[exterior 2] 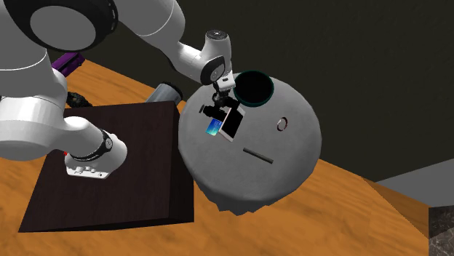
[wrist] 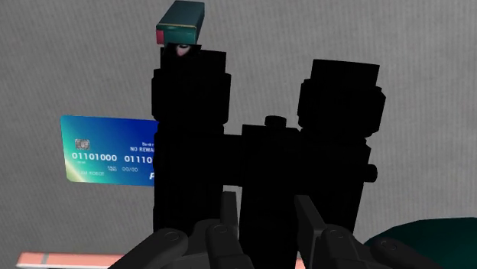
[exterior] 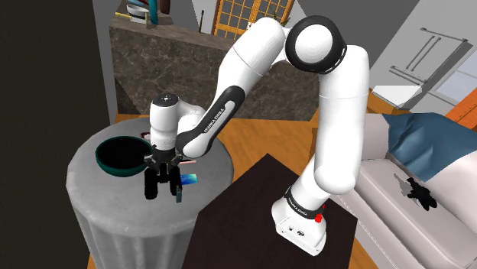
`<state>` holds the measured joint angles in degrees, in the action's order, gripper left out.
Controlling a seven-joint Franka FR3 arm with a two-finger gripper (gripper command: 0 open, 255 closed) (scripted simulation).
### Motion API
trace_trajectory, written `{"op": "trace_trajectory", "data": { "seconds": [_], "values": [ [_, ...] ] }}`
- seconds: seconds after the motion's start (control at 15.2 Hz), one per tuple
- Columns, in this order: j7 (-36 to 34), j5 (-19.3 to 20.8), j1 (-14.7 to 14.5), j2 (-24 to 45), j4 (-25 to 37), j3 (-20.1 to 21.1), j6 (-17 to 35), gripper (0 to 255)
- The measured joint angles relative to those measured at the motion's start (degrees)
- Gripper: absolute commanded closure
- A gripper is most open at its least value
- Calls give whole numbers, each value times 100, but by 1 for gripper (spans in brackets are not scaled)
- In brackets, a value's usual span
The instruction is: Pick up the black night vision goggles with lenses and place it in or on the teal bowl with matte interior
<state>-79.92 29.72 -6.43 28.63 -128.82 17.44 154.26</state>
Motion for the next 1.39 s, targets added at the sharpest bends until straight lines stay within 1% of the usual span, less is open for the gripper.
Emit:
{"op": "trace_trajectory", "data": {
  "seconds": [0.2, 0.33, 1.06, 1.39],
  "values": [
    [0, 0, 0, 0, 0, -1, 1, 255],
    [62, -70, 49, -88, -21, 61, -70, 255],
    [569, -725, 408, -894, -200, 548, -644, 255],
    [800, -1042, 526, -1237, -210, 730, -934, 255]
  ]
}}
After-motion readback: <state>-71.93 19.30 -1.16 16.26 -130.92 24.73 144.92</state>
